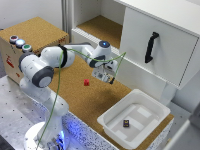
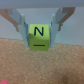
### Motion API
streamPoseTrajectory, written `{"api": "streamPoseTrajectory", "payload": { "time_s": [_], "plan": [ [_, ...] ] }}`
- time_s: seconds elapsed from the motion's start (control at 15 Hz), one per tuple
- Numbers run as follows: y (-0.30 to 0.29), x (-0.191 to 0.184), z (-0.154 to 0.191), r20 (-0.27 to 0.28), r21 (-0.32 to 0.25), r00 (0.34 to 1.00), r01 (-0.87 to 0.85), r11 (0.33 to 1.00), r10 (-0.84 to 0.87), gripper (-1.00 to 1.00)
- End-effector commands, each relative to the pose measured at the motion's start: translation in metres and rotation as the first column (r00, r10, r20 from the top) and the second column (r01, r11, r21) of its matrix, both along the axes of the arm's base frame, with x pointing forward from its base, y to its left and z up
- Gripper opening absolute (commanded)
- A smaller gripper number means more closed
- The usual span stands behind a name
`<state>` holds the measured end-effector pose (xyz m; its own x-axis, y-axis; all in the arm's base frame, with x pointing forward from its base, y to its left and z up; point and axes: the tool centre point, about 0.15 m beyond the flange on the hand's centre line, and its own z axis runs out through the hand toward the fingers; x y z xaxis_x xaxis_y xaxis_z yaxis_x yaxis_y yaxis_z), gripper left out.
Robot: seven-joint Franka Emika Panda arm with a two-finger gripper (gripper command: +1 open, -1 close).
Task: Put the yellow block inside the left cabinet
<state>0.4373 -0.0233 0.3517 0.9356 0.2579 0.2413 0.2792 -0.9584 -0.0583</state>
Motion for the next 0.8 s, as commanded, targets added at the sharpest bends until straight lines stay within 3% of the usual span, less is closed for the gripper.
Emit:
{"api": "streamPoseTrajectory", "payload": {
  "time_s": [0.0,0.33,0.73],
  "plan": [
    [0.066,0.027,0.038,-0.100,-0.018,0.994,-0.034,0.999,0.032,-1.00],
    [0.104,0.051,0.078,-0.045,-0.058,0.997,-0.059,0.997,0.056,-1.00],
    [0.124,0.108,0.114,0.029,-0.100,0.995,-0.093,0.991,0.097,-1.00]
  ]
}}
